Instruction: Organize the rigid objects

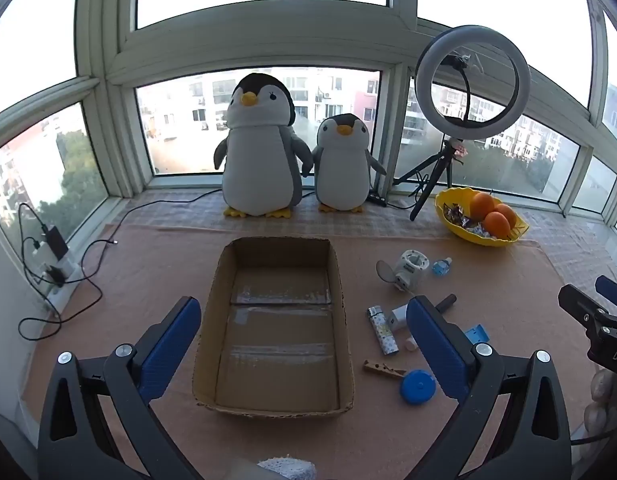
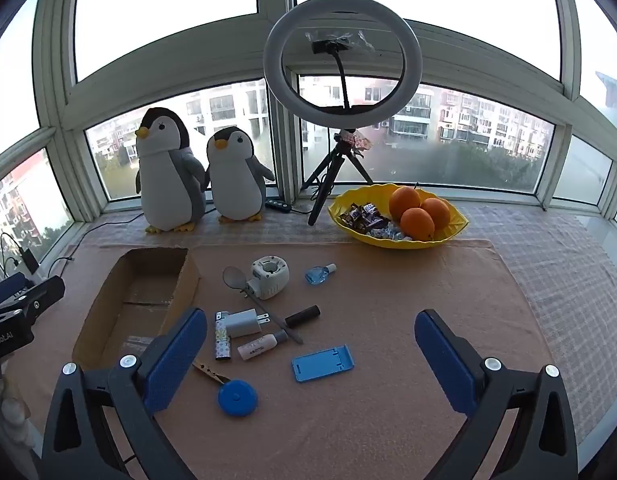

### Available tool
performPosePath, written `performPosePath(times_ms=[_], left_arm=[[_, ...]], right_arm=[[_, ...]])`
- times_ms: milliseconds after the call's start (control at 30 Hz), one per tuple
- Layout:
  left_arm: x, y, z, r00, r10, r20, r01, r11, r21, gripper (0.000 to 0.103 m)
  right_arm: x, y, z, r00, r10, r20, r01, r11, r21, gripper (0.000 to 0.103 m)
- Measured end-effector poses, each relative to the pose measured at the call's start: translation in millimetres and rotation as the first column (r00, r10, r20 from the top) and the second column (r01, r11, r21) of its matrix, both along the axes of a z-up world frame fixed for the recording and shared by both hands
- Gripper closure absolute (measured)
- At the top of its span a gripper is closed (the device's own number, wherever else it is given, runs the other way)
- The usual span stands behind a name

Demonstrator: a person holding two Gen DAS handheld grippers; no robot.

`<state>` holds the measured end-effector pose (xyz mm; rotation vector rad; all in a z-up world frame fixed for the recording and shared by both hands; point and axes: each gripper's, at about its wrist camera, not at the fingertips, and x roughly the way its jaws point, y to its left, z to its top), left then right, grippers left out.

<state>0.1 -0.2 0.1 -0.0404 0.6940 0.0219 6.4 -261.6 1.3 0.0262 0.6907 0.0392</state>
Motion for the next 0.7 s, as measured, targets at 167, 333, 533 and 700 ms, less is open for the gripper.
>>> performPosePath(times_ms=[167, 333, 533, 700], left_arm=[[0, 9, -5, 1.0, -0.008, 0.019, 0.008, 1.0, 0.012, 0.001], [-4, 14, -2, 1.0, -0.002, 0.015, 0.002, 1.0, 0.008, 0.001], [-2, -2, -2, 1.0, 0.013, 0.001, -0.013, 0.999, 0.03, 0.001], [0, -5, -2, 1.0, 0.014, 0.0, -0.014, 0.999, 0.034, 0.001]], right_arm=[[3, -4, 1, 1.0, 0.005, -0.016, -0.005, 1.0, 0.008, 0.0], [5, -2, -4, 1.0, 0.008, -0.013, -0.008, 1.0, 0.018, 0.0], [4, -2, -5, 1.0, 0.016, -0.004, -0.016, 1.0, 0.002, 0.0], [5, -3, -5, 1.0, 0.014, -0.014, -0.014, 1.0, 0.01, 0.0]])
